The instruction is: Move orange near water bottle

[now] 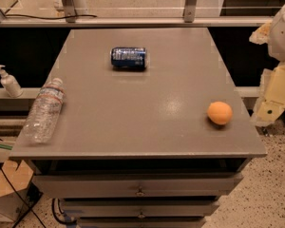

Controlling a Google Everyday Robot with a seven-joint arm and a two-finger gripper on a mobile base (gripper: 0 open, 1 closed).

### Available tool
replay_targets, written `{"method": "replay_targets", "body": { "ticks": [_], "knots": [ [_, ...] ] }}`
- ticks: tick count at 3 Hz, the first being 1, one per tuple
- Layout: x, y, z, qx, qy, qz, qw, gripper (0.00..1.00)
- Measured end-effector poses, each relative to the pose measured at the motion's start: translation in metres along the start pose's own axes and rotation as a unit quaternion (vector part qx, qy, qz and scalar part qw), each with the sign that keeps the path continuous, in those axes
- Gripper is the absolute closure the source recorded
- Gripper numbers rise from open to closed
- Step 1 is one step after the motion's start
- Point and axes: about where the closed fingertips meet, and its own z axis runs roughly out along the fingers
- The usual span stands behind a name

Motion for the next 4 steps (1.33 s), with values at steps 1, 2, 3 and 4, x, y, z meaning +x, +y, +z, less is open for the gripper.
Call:
{"method": "replay_targets", "body": {
  "ticks": [1, 2, 3, 4],
  "knots": [
    [0.000, 0.000, 0.000, 0.000, 0.000, 0.000, 1.0000, 0.00],
    [-0.002, -0.016, -0.007, 0.006, -0.046, -0.012, 0.9989, 0.00],
    [-0.020, -0.026, 0.009, -0.006, -0.097, -0.040, 0.9945, 0.00],
    [-0.024, -0.028, 0.037, -0.024, -0.115, -0.036, 0.9924, 0.00]
  ]
}}
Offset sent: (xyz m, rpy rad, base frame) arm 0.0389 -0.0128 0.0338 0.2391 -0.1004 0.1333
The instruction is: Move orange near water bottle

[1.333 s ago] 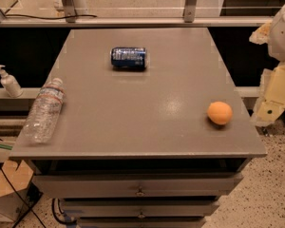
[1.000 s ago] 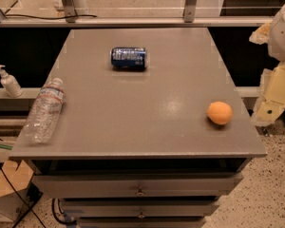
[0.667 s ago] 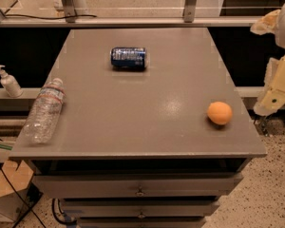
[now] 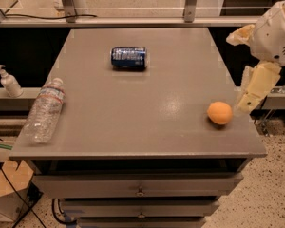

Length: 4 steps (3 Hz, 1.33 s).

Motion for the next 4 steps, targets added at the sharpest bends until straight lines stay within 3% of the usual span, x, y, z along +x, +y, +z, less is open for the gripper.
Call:
{"method": "replay_targets", "body": {
  "ticks": [2, 4],
  "knots": [
    [0.005, 0.001, 0.015, -0.004, -0.016, 0.013, 0.9998, 0.00],
    [0.024, 0.010, 0.059, -0.030, -0.074, 0.042, 0.9959, 0.00]
  ]
}}
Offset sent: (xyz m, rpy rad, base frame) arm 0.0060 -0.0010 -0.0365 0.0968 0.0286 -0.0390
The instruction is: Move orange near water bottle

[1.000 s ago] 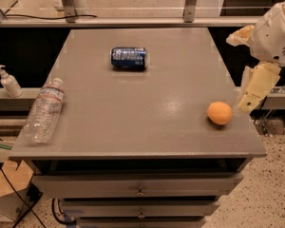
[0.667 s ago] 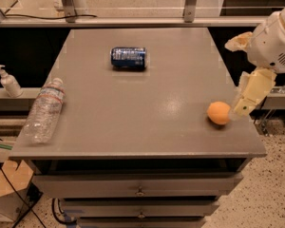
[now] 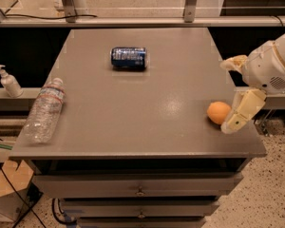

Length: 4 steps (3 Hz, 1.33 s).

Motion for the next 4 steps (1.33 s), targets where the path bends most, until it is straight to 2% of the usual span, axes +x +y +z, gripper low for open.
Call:
{"method": "replay_targets", "body": {
  "ticks": [2, 3, 4],
  "knots": [
    [0.027, 0.003, 0.034, -0.022, -0.017, 0.031, 0.9991, 0.04],
    [0.039, 0.000, 0.041, -0.029, -0.021, 0.045, 0.9984, 0.22],
    [0.044, -0.002, 0.044, -0.033, -0.023, 0.051, 0.9979, 0.44]
  ]
}}
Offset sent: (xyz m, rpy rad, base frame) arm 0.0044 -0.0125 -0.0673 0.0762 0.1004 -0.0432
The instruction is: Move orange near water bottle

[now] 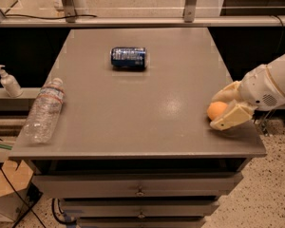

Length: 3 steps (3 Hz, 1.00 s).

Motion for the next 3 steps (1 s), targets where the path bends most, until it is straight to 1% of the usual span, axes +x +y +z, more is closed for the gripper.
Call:
{"method": "replay_targets", "body": {
  "ticks": [1, 2, 3],
  "knots": [
    [-0.010, -0.001, -0.003, 0.002, -0.008, -0.008, 0.9999, 0.68],
    [-0.047, 0.004, -0.020, 0.011, -0.034, -0.043, 0.9984, 0.91],
    [-0.049, 0.004, -0.020, 0.011, -0.035, -0.044, 0.9983, 1.00]
  ]
}}
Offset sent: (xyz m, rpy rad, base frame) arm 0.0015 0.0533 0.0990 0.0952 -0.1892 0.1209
